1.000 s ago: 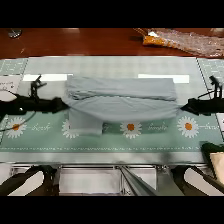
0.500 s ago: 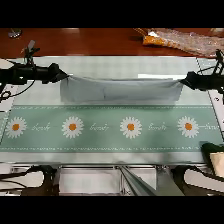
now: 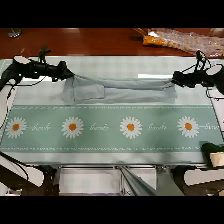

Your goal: Fold the shirts.

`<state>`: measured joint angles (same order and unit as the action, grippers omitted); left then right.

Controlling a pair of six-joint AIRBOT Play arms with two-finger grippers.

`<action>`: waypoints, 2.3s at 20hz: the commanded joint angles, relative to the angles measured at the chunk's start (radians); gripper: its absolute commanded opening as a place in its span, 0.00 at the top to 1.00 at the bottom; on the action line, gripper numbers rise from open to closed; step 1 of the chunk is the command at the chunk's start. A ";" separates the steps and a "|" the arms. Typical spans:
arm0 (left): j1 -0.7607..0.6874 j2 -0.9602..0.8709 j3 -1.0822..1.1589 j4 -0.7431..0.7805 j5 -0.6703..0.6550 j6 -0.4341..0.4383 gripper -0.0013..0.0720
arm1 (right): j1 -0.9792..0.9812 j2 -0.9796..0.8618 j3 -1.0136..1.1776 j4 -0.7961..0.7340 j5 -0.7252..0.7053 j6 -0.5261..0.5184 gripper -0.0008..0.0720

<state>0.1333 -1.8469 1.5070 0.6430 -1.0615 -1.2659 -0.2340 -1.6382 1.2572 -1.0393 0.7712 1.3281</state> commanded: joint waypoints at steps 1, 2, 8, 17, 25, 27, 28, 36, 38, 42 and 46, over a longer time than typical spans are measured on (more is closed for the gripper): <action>0.006 -0.067 0.023 0.004 -0.079 -0.034 0.71 | 0.007 -0.030 0.007 -0.056 0.004 0.032 0.90; 0.016 -0.073 0.023 0.005 -0.105 -0.034 0.43 | 0.003 -0.026 0.007 -0.063 0.009 0.033 0.69; 0.119 -0.070 0.080 0.007 -0.399 -0.051 0.27 | -0.078 0.084 0.009 -0.253 0.104 0.111 0.32; 0.094 -0.001 0.087 0.006 -0.425 0.010 0.37 | -0.209 -0.108 0.008 0.205 0.280 0.026 0.22; 0.066 0.034 0.089 -0.077 -0.353 0.035 0.38 | -0.016 -0.155 0.008 0.309 0.034 0.021 0.95; 0.066 0.042 0.089 -0.111 -0.356 0.035 0.68 | -0.009 -0.105 0.008 0.318 0.035 -0.011 0.97; 0.063 0.052 0.089 -0.158 -0.365 0.037 0.86 | -0.009 -0.061 0.008 0.317 0.034 -0.027 0.97; -0.198 0.204 0.089 -0.298 -0.150 0.151 0.96 | 0.113 0.361 0.008 0.000 0.174 0.155 0.97; -0.308 0.193 0.088 -0.235 -0.078 0.122 0.96 | 0.167 0.440 0.008 -0.097 0.213 0.234 0.97; -0.352 0.227 0.088 -0.140 -0.031 0.033 0.96 | 0.252 0.571 0.008 -0.229 0.315 0.344 0.97; -0.306 0.269 0.089 -0.140 -0.048 0.053 0.96 | 0.269 0.632 0.008 -0.300 0.414 0.370 0.97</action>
<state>-0.1860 -1.6058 1.5951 0.4854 -1.1137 -1.2049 0.0132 -1.0592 1.2648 -1.2587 1.1007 1.6524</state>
